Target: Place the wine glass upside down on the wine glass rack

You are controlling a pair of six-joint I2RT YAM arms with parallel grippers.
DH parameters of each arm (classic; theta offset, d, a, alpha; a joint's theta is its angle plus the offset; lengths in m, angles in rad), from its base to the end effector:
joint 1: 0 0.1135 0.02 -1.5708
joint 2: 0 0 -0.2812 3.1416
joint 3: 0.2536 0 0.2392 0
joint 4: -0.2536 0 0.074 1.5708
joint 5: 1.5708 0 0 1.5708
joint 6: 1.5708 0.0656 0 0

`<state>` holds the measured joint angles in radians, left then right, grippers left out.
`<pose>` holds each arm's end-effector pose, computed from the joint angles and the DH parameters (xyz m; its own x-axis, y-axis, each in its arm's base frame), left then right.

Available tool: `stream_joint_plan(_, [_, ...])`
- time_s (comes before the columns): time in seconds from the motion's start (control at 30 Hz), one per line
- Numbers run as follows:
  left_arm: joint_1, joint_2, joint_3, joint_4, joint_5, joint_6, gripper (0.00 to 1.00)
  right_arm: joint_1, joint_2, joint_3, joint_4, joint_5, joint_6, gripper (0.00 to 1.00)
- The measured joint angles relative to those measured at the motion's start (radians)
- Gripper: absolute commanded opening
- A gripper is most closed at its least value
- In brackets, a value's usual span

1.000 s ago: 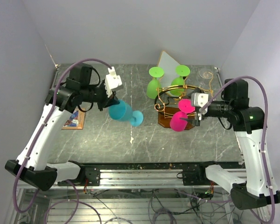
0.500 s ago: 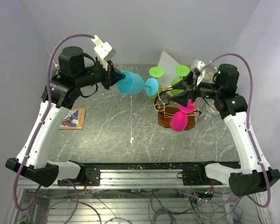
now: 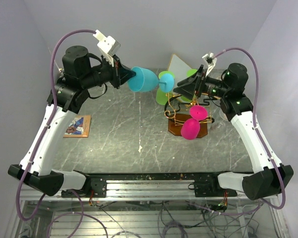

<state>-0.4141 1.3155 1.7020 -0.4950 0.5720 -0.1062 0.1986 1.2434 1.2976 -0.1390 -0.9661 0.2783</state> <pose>0.2322 -0.1408 0.5145 -0.1867 -0.0153 -0.9823 0.8158 0.5547 -0.1637 0.2525 0.1059 0.4428 -0.3314 0.0926 -0.9389 -0.8577 0.3850 0.3407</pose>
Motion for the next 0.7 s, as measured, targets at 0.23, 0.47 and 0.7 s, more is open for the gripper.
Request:
stream_joint_plan(0.23, [0.0,-0.001,-0.027,0.01,0.001,0.0,0.07,0.024,0.022,0.0,0.039,0.028,0.052,0.42])
stream_joint_plan(0.47, [0.0,-0.001,-0.03,0.02,0.002,0.0,0.07,0.026,0.029,0.0,0.065,0.043,0.075,0.33])
stream_joint_plan(0.7, [0.0,-0.008,-0.049,0.036,0.01,-0.007,0.07,0.032,0.033,0.0,0.075,0.051,0.093,0.3])
